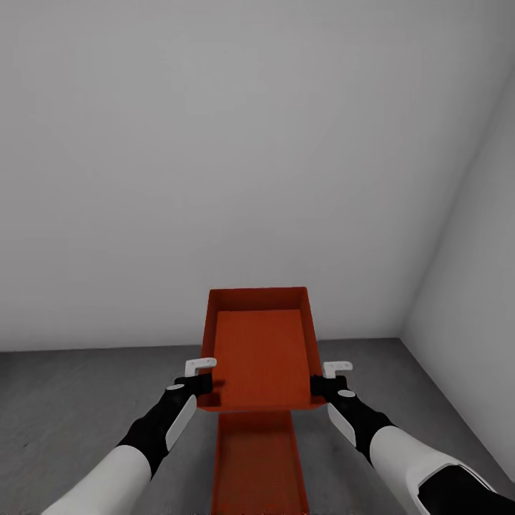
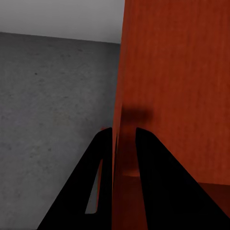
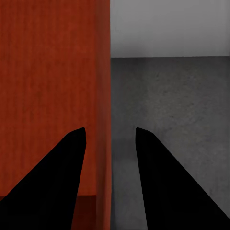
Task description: Move the two storage containers from the living room to the garage. In the garage, place one container on the floor and stack the other container on top of it (either order is fine).
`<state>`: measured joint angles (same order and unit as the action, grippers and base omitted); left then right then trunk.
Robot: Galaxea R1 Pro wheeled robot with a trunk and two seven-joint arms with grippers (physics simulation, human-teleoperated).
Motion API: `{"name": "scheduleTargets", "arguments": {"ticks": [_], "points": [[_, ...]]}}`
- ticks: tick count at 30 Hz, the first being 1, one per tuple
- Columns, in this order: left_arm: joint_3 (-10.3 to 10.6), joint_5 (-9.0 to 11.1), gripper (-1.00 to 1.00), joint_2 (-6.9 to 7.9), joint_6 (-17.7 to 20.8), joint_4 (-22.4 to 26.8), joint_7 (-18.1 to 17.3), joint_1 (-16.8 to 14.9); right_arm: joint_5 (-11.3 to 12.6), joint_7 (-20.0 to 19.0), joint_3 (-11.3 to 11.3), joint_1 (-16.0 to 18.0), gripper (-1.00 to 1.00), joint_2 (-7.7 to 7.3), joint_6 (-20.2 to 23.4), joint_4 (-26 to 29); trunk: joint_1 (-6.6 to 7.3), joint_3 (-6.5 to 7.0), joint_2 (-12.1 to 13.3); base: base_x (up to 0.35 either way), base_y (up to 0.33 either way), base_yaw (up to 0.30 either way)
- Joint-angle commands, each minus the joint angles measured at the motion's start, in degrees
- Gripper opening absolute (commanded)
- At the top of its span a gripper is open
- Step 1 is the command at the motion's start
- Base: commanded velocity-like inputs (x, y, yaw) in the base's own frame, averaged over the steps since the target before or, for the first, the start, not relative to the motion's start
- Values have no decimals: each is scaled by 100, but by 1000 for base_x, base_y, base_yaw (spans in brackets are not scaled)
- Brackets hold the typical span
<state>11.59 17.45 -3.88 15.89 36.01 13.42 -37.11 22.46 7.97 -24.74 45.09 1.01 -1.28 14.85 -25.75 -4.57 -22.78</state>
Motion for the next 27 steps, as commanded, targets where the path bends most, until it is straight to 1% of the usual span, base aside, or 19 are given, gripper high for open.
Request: {"name": "scheduleTargets", "arguments": {"ticks": [1,27], "points": [[-78,-119,-100,10,-7,26,91,-7,70,11,101,8,-100,-30,-25,-96,-3,-22,-14,0,0,0],[-87,-119,-100,10,-7,11,91,-7,74,11,99,4,-100,-29,-31,-96,-3,-261,-14,0,0,0]]}}
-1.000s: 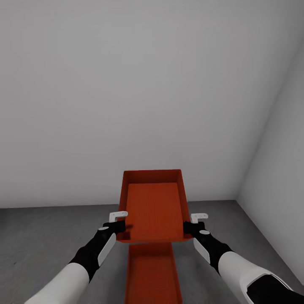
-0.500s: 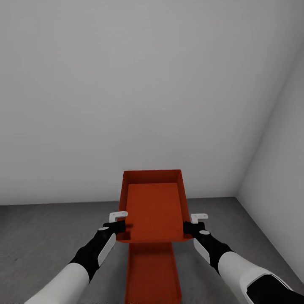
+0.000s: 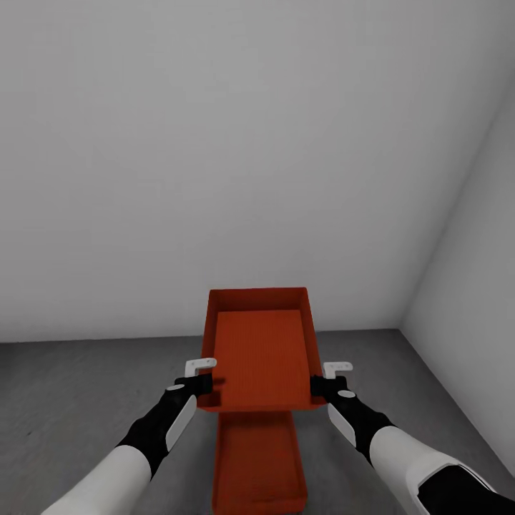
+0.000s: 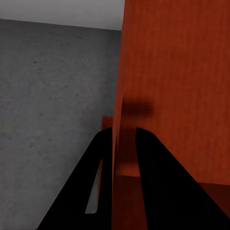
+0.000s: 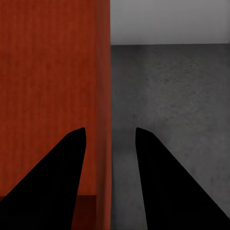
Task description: Move the two storage containers from the living room to the garage. In the garage, place one container on the floor and stack the other container on top of it (either order is fine).
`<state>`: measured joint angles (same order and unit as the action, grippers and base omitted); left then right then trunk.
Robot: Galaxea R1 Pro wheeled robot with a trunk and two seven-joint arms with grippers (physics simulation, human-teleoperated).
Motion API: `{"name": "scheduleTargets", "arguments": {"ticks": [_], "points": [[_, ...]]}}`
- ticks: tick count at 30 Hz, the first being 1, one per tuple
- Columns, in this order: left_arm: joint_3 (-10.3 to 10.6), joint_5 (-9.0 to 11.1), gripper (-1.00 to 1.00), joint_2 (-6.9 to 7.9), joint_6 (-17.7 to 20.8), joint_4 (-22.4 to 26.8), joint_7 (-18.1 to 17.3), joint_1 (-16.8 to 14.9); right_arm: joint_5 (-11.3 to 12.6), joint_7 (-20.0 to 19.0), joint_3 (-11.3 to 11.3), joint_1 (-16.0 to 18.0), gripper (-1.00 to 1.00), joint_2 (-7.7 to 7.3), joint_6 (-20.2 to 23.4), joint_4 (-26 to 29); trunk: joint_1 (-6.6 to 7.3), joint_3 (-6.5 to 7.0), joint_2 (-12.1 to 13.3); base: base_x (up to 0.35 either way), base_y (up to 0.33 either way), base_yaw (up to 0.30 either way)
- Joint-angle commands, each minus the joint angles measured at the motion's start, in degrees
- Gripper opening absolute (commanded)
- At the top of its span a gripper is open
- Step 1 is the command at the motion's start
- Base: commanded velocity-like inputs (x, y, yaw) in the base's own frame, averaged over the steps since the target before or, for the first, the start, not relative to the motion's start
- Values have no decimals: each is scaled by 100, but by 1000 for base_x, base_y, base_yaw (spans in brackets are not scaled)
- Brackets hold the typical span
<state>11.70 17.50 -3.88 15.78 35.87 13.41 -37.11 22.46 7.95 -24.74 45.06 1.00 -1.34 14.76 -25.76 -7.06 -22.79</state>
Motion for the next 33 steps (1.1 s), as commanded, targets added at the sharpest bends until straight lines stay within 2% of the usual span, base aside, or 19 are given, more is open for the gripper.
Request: {"name": "scheduleTargets", "arguments": {"ticks": [1,33], "points": [[-98,-124,-100,10,5,25,92,-7,75,13,100,8,-100,-26,-24,-87,-3,-21,-14,0,0,0],[-98,-124,-100,10,5,17,92,-7,75,13,101,7,-100,-30,-13,-87,-3,-316,-14,0,0,0]]}}
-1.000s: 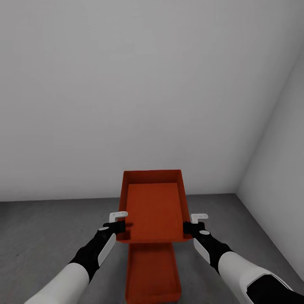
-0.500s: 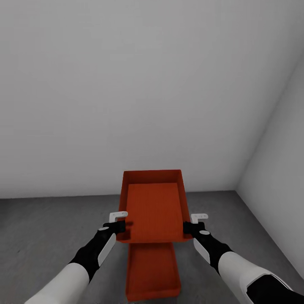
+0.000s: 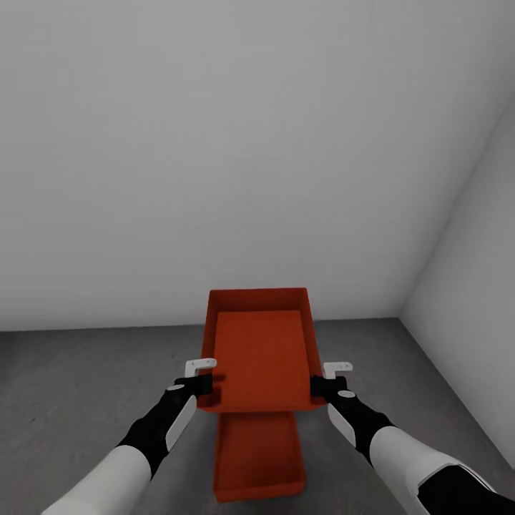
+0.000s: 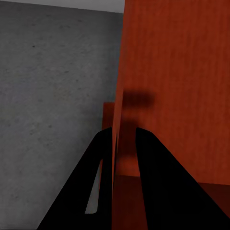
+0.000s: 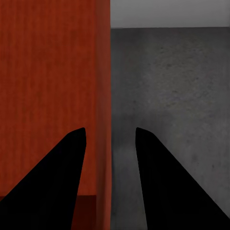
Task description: Move the two storage containers from the living room to the garage. In the garage, place one container on the floor and stack the other container on top of it (either order is fine).
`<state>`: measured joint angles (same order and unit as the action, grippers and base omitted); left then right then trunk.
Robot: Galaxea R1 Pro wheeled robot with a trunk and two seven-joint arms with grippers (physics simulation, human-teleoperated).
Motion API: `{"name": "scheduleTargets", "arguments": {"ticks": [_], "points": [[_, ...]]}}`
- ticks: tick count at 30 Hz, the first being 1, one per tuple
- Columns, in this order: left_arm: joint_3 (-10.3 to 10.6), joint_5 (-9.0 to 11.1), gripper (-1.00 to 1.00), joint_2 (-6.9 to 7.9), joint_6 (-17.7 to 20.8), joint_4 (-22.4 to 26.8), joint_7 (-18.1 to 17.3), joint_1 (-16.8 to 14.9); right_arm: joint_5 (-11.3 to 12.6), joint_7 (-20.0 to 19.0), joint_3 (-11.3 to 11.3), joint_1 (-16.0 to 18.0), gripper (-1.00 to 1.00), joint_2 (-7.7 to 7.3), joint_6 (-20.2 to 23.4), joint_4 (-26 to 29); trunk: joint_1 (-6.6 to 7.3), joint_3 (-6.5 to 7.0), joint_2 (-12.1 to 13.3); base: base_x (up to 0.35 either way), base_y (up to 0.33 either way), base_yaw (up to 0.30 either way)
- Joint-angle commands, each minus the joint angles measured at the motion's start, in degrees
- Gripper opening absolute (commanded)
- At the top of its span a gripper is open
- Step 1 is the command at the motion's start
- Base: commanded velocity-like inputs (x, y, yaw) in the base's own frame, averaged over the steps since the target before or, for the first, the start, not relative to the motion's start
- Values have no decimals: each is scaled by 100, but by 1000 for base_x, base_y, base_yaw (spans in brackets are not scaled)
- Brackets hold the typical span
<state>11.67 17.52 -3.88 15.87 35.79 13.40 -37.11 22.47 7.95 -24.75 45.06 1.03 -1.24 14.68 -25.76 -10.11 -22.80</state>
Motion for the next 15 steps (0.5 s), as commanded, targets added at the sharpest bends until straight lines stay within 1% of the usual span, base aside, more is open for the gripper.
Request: {"name": "scheduleTargets", "arguments": {"ticks": [1,15], "points": [[-95,-126,-100,10,-5,25,92,-6,73,13,102,8,-100,-33,-14,-79,-3,-21,-13,0,0,0],[-95,-126,-100,10,-3,25,92,-6,73,13,102,9,-100,-33,27,-79,-3,-149,-13,0,0,0]]}}
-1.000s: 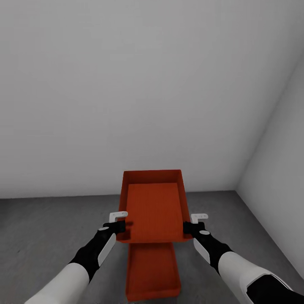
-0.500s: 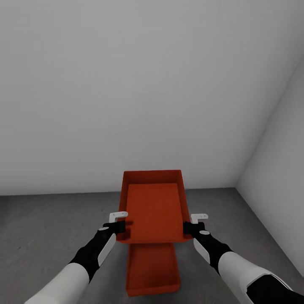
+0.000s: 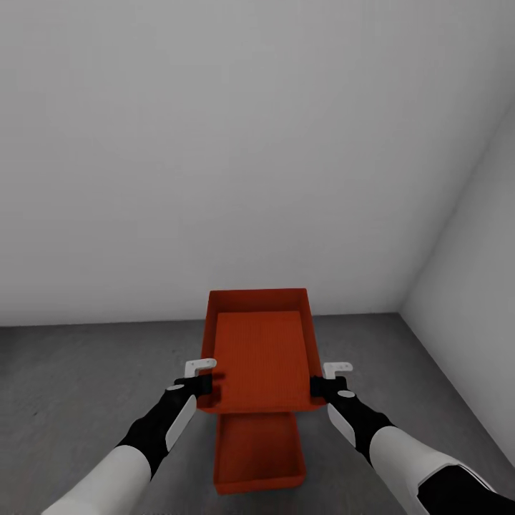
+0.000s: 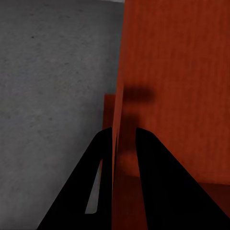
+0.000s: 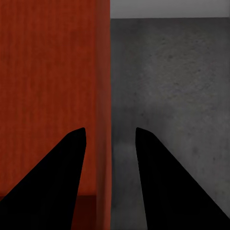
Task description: Move the two storage containers from the living room to the garage. In the garage, place one container on the floor and stack the other container on top of it (either order is fine).
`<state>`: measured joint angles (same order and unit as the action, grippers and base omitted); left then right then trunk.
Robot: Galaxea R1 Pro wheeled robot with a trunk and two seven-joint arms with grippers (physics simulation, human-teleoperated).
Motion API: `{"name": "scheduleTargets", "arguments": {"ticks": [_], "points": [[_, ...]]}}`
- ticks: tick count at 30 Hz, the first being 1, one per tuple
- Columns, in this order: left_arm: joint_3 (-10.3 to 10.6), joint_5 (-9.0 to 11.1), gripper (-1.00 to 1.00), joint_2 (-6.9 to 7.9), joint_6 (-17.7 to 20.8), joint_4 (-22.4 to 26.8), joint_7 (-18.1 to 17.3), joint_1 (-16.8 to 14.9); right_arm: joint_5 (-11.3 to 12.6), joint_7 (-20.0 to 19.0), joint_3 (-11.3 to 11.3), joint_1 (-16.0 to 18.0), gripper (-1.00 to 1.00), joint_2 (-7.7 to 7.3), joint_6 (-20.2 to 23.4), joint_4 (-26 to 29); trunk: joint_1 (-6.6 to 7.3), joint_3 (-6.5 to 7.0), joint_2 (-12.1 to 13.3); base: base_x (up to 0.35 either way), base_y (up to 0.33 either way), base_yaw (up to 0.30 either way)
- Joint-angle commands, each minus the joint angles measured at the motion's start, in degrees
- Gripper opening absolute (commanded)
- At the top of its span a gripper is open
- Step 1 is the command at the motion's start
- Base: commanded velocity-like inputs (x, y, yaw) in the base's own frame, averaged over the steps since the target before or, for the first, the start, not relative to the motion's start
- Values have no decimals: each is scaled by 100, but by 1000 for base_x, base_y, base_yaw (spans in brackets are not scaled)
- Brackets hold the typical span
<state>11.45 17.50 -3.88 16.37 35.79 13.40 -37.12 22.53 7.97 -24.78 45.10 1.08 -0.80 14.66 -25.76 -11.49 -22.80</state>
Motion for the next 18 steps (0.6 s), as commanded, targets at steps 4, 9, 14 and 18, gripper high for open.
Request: {"name": "scheduleTargets", "arguments": {"ticks": [4,9,14,18], "points": [[-72,-124,-100,10,-54,24,92,-6,67,11,105,5,-100,-38,-21,-78,-3,-48,-13,0,0,0],[-72,-124,-100,10,-55,25,92,-6,67,11,105,4,-100,-38,-25,-79,-3,-94,-13,0,0,0],[-72,-124,-100,10,-55,30,92,-6,67,11,105,7,-100,-38,-26,-79,-3,-140,-13,0,0,0],[-72,-124,-100,10,-55,28,92,-6,67,11,105,6,-100,-38,-26,-78,-3,-177,-13,0,0,0]]}}
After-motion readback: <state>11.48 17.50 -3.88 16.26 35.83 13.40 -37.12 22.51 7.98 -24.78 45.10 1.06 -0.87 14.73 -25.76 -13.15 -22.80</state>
